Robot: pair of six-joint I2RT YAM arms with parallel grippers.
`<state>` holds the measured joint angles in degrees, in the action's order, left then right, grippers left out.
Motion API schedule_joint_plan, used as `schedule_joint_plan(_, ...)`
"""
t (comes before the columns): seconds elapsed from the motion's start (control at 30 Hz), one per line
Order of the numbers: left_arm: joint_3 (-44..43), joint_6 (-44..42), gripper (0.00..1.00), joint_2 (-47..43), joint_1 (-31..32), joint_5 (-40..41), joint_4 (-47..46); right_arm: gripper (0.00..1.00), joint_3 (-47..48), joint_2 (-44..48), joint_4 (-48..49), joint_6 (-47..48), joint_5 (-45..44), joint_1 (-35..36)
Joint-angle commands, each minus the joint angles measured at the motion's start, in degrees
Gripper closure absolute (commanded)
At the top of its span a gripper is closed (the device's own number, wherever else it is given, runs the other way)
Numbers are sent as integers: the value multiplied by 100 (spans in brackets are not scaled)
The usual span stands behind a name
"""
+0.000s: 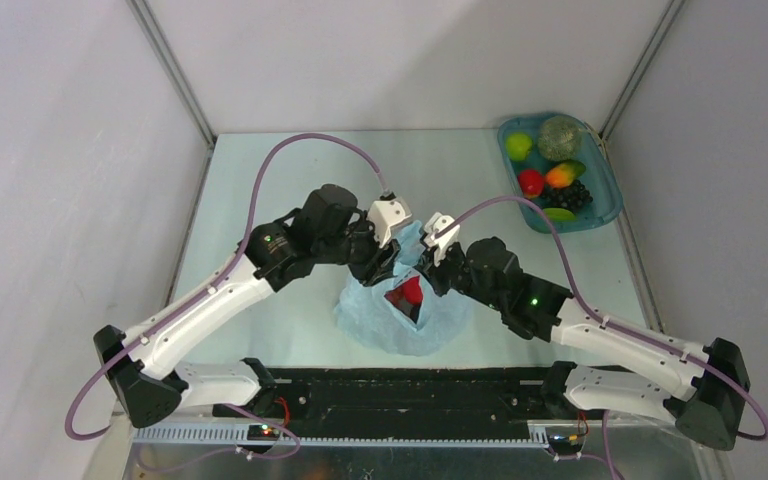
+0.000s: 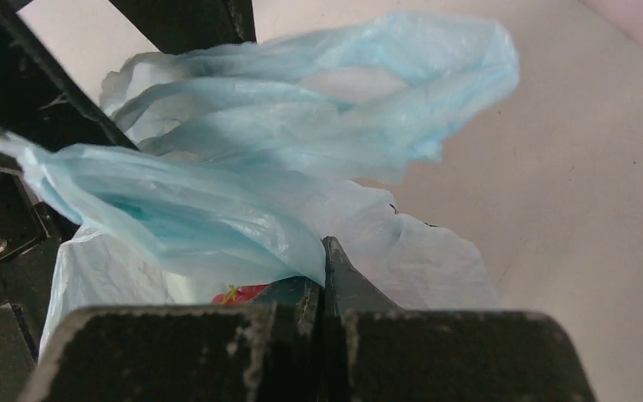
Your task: Place the fake fruits into the plastic bag and tie a complex knot
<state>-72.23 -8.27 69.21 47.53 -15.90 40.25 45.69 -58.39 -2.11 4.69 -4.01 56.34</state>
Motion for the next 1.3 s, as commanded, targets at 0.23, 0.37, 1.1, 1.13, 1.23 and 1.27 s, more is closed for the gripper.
schedule_joint_plan(0.23, -242, -185, 38, -188, 121, -165, 49, 100, 414, 25, -58, -436, -9, -221)
schedule_joint_plan(0.37, -252, -184, 36, -182, 140, -146, 61, 100, 458, 63, -117, -602, 36, -284)
schedule_joint_plan(1.1, -370, -152, 47, -27, 180, -313, 13, 100, 633, -209, -55, -131, -180, 226)
schedule_joint_plan(1.13, -362, -159, 52, -30, 181, -324, 7, 100, 634, -208, -54, -120, -171, 232)
schedule_joint_plan(1.23, -273, -180, 83, -62, 187, -305, -99, 100, 634, -158, -102, -118, -116, 230)
schedule_joint_plan(1.27, -230, -183, 87, -95, 185, -270, -137, 96, 634, -107, -130, -127, -103, 225)
